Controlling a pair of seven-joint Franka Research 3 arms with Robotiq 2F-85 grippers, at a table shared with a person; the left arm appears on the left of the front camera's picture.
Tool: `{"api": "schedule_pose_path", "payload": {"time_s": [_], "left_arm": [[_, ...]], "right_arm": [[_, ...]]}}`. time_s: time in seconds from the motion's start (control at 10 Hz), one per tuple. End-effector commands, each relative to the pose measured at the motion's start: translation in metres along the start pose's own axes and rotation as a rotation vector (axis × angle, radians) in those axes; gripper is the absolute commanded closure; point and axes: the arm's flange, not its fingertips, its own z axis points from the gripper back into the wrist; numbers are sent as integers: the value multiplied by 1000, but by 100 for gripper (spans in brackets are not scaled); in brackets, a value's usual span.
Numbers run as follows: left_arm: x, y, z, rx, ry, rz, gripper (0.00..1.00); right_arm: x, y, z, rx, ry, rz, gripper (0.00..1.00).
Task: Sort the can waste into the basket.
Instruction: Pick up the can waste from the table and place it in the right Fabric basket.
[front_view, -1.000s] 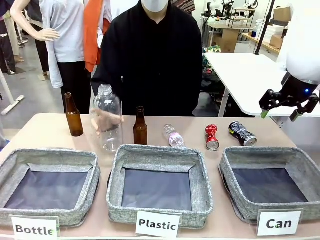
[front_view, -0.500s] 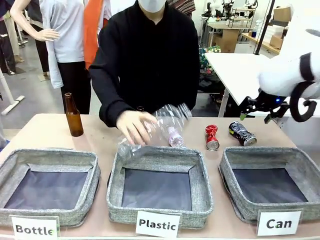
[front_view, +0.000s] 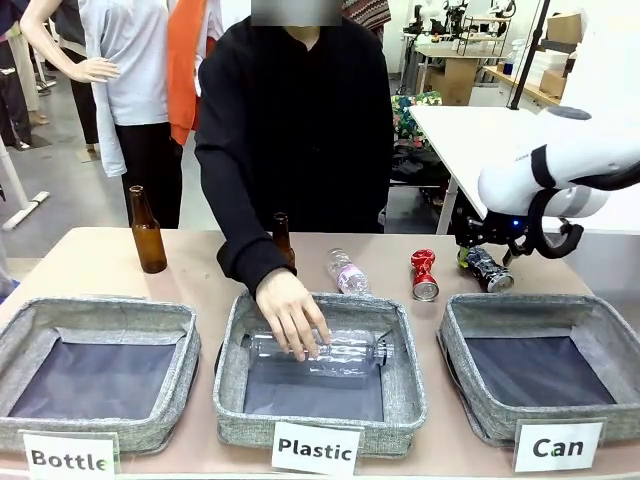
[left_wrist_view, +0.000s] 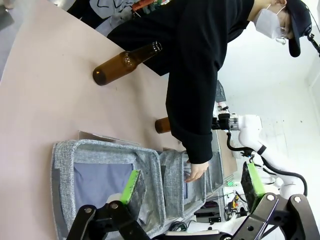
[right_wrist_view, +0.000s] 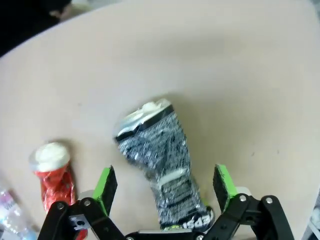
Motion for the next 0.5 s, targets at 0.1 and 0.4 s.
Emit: {"api": "schedule_pose_path", "payload": {"time_s": [0.1,0.4], "left_arm": [[1,-1,-1,-22,-13,-24,0],[1,-1,-1,-22,-13,-24,0]], "right_arm": [[22,14,-13,-53,56,-41,0],[21,14,-16,-84,57,-45,0]]}}
